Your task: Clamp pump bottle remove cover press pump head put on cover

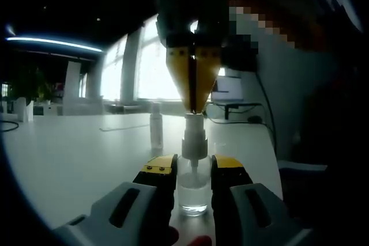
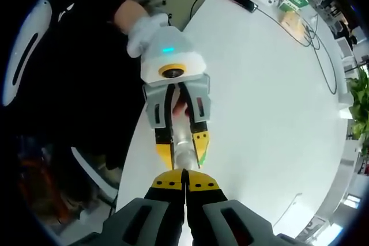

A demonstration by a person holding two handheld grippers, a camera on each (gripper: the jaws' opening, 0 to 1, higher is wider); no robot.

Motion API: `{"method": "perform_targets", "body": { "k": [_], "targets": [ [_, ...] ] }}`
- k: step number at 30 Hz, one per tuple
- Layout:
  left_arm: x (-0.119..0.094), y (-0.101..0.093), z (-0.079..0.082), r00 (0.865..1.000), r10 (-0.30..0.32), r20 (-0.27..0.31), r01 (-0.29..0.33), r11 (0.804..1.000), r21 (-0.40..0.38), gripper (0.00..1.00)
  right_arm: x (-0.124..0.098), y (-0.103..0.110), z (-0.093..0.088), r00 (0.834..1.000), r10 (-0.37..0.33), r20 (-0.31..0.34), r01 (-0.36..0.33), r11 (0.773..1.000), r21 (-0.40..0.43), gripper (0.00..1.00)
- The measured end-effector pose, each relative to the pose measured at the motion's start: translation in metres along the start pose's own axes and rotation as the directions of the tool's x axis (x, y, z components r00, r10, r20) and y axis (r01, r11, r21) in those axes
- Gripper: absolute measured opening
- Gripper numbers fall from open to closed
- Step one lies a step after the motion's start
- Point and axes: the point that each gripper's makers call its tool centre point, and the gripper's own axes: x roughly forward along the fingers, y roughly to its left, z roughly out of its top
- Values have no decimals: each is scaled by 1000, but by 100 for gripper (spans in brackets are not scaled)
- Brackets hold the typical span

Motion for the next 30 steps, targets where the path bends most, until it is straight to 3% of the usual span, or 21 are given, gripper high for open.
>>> {"method": "perform_targets", "body": {
  "k": [30],
  "targets": [
    [0,-1,1,1000,1,0,-1,1000,0,15,0,-1,1,1000,-5,4,5,1000,1,0]
  ]
}}
